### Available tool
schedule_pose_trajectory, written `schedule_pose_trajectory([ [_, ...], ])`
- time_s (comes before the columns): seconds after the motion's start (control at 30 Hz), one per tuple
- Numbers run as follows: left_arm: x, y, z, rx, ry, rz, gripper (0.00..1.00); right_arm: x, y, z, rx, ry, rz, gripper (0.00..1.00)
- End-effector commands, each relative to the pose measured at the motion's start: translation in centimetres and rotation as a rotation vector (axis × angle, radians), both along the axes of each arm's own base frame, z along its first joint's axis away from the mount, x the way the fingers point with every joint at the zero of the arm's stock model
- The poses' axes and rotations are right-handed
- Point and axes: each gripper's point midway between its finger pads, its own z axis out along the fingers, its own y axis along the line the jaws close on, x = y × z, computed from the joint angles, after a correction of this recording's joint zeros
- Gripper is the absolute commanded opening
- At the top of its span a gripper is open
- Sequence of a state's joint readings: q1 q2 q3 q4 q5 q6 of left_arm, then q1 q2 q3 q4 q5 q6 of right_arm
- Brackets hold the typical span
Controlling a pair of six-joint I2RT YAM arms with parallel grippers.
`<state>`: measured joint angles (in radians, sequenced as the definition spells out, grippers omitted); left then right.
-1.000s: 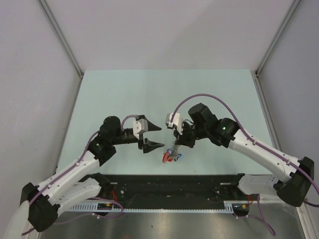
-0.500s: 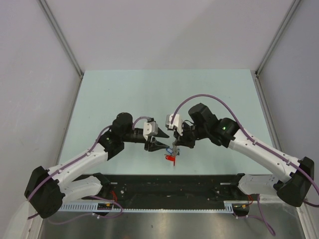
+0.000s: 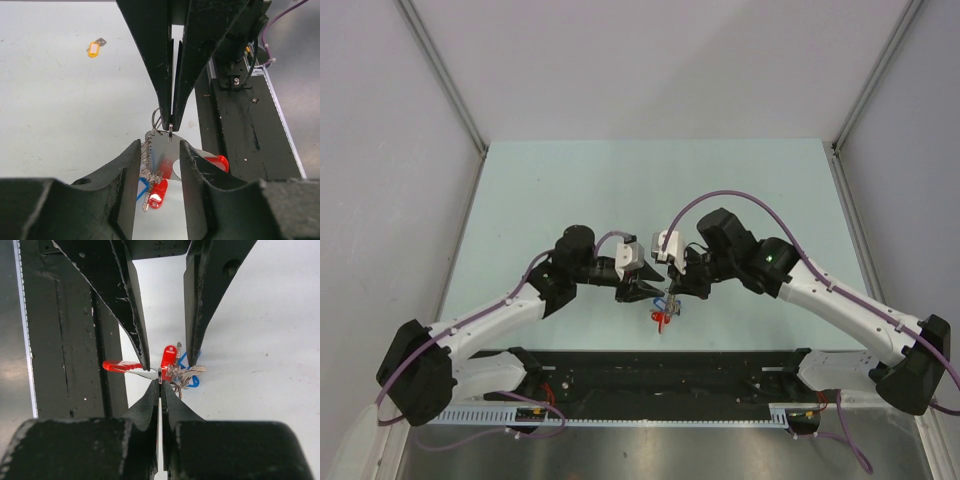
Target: Put the keys on the keyring
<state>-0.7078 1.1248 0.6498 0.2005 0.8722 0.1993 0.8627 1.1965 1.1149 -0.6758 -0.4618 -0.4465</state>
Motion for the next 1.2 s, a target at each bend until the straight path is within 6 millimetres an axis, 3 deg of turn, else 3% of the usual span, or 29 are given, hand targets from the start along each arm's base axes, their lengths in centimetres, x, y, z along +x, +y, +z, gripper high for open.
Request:
schedule_pose_trajectory([
  [0.0, -0.7, -0.7, 1.2, -0.028, 0.001, -0.054, 0.39, 0.1, 1.1, 3.4, 0.096, -0.067, 0.035, 0.00],
  [0.23, -1.3, -1.1, 1.1, -0.029, 0.026, -0.076, 0.29, 0.1, 1.2, 2.8, 0.077, -0.057, 0.037, 0.00],
  [0.6, -1.4, -1.4, 1.5, -0.044, 0.053, -0.080, 0.21, 0.1, 1.6, 2.5, 0.074, -0.055, 0.047, 0.00],
  [0.67, -1.5, -1.5, 1.7, -0.052, 0.059, -0.078, 0.17, 0.1, 1.7, 2.3, 0.067, -0.053, 0.047, 0.00],
  [0.77, -1.6, -1.6, 1.7, -0.052, 0.069, -0.073, 0.02, 0.2, 1.8, 2.1, 0.063, -0.049, 0.046, 0.00],
  [0.83, -1.7, -1.5, 1.7, -0.052, 0.093, -0.061, 0.00, 0.2, 1.9, 2.3, 0.073, -0.043, 0.031, 0.00],
  [0.97, -1.2, -1.2, 3.1, -0.130, 0.105, 0.023, 0.00, 0.6, 1.6, 3.9, 0.136, -0.030, -0.043, 0.17],
  [1.03, -0.5, -0.8, 2.4, -0.156, 0.155, 0.119, 0.00, 1.2, 1.4, 4.4, 0.180, -0.046, -0.096, 0.29],
  [1.1, 0.4, -0.4, 4.1, -0.245, 0.119, 0.186, 0.00, 1.8, 0.6, 5.6, 0.236, -0.057, -0.189, 0.36],
  [1.13, 0.3, 0.0, 3.3, -0.257, 0.159, 0.215, 0.00, 2.2, 0.4, 5.3, 0.259, -0.062, -0.218, 0.37],
  [1.17, 0.3, 0.2, 3.6, -0.284, 0.157, 0.229, 0.00, 2.0, 0.0, 6.3, 0.306, -0.055, -0.255, 0.37],
])
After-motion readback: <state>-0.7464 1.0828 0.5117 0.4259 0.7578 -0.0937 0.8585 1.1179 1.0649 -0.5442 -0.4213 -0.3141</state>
